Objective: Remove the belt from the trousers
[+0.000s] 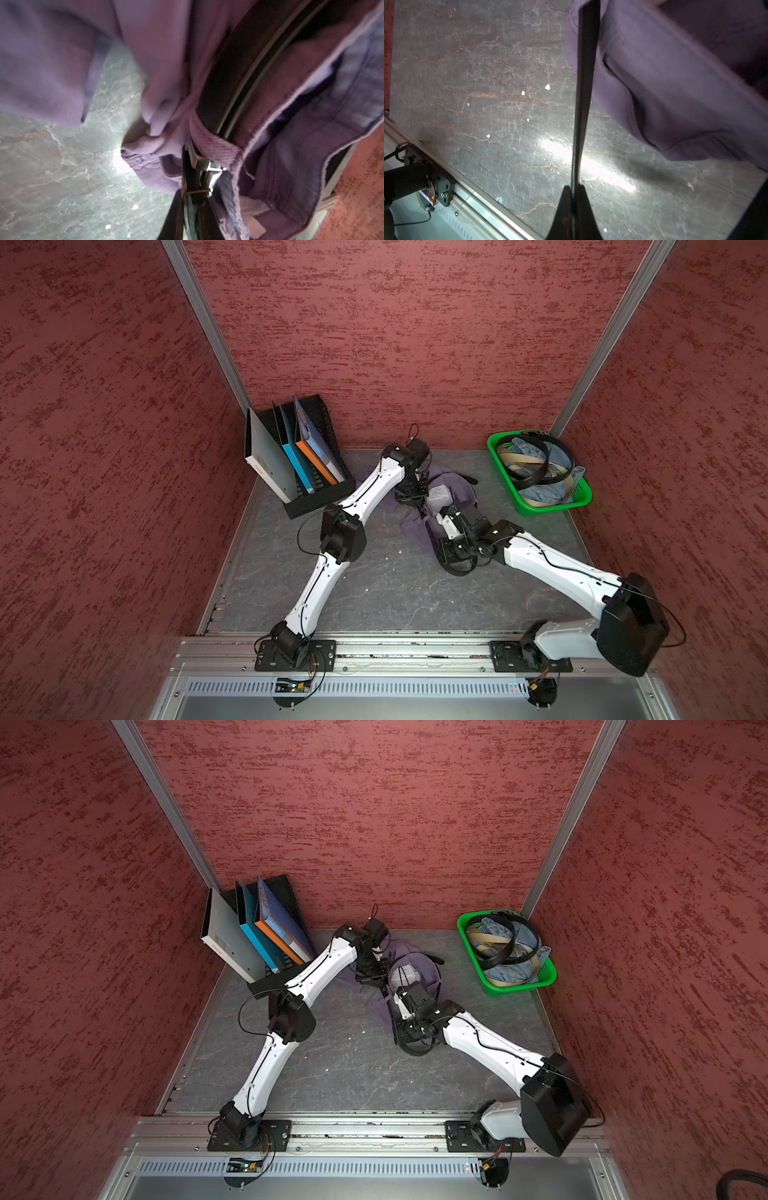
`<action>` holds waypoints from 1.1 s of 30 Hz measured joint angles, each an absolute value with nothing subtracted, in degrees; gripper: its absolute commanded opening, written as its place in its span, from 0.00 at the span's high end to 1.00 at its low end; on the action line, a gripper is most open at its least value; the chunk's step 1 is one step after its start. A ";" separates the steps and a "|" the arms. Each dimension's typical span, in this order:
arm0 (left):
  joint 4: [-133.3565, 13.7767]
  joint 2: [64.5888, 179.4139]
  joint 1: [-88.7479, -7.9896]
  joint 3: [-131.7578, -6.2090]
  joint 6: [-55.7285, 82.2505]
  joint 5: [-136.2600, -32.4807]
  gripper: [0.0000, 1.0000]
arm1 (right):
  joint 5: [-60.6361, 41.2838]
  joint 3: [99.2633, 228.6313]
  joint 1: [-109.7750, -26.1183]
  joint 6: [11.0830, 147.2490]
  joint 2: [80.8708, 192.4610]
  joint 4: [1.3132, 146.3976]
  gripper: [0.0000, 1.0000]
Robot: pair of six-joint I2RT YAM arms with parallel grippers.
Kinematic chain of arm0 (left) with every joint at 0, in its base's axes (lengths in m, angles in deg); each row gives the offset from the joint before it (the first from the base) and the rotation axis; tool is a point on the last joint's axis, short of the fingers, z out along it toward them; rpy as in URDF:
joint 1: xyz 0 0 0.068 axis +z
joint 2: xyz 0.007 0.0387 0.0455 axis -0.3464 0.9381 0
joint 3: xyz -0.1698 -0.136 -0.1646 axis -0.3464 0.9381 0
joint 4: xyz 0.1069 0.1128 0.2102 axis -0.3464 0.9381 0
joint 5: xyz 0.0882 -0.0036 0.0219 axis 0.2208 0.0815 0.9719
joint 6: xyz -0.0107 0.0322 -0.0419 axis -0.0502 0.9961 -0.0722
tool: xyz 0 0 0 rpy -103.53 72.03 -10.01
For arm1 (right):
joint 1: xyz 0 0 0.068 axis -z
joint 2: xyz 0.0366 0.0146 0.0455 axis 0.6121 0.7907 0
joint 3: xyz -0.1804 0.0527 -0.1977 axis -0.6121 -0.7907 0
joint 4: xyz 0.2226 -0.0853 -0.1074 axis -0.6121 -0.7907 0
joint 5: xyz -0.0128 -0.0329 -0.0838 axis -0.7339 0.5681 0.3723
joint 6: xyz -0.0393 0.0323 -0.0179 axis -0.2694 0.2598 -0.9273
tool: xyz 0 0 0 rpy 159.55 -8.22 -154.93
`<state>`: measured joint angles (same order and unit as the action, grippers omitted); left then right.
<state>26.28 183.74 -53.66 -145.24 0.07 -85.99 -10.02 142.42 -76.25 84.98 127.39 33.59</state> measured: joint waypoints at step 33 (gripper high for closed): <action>-17.35 150.12 -59.95 -81.66 -27.28 -84.57 0.96 | -1.36 142.26 -72.29 92.33 129.58 32.11 0.86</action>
<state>-17.35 150.12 -59.95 -81.66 -27.28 -84.57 -1.36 142.26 -72.29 92.33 129.58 32.11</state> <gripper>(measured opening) 0.125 0.115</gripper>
